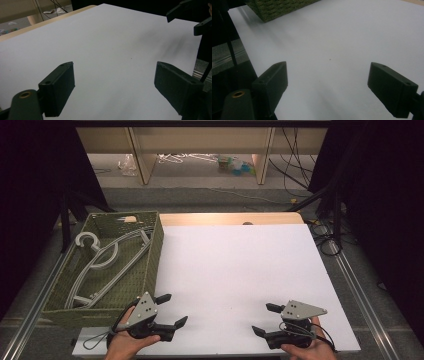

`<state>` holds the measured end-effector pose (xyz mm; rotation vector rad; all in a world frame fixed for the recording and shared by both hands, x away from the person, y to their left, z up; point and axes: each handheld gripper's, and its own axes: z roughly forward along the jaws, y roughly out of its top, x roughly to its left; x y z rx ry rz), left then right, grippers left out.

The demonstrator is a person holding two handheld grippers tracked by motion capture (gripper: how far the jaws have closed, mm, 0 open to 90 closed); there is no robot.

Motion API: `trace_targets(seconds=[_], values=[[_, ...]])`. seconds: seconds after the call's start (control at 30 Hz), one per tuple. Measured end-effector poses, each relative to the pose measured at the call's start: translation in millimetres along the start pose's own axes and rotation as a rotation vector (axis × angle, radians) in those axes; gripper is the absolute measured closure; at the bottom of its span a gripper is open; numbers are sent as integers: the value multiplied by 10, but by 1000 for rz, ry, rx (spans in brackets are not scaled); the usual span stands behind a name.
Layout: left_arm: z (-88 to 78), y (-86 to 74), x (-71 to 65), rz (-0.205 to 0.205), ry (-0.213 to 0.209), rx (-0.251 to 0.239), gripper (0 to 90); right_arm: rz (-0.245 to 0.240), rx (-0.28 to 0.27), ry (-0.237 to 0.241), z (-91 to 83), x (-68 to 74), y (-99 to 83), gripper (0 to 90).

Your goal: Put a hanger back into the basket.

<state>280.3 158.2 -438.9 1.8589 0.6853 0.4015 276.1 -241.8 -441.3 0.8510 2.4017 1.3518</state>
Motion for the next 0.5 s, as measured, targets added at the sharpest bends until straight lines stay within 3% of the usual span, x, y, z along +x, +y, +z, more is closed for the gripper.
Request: trace_targets(seconds=[0.07,0.17,0.5], values=[[2,4,1,-1,11,17,166,0,2,4,5,-3,2,173],[-3,2,-4,15,11,18,167,2,1,7,5,-3,0,173],[-3,1,-1,13,8,15,167,-1,12,10,17,8,0,173]])
